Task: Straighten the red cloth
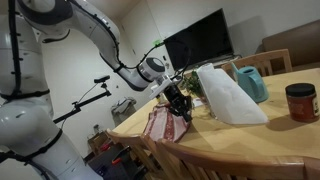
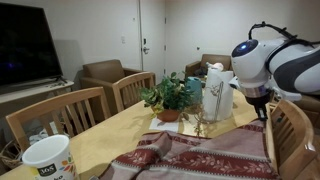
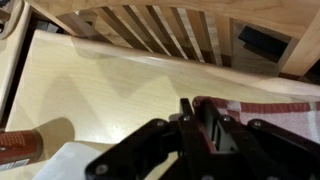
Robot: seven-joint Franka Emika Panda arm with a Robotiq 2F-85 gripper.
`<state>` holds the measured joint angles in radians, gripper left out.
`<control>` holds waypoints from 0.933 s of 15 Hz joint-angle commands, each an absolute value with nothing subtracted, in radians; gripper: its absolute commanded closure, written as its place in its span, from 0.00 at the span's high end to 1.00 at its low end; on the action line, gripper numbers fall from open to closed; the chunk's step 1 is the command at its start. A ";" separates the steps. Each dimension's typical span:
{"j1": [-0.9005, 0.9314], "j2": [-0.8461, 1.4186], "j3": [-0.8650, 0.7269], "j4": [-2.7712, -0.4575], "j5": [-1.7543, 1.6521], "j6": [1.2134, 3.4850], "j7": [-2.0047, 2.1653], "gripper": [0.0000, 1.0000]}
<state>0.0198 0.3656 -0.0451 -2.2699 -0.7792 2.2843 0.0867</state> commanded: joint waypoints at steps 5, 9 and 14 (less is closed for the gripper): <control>0.035 0.336 -0.040 -2.252 -0.770 2.261 0.083 0.81; 0.046 0.282 -0.010 -2.298 -0.756 2.286 0.061 1.00; 0.114 0.277 0.043 -2.345 -0.789 2.261 0.112 1.00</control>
<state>0.0702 0.3057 0.0199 -2.2990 -0.7730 2.2830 0.0846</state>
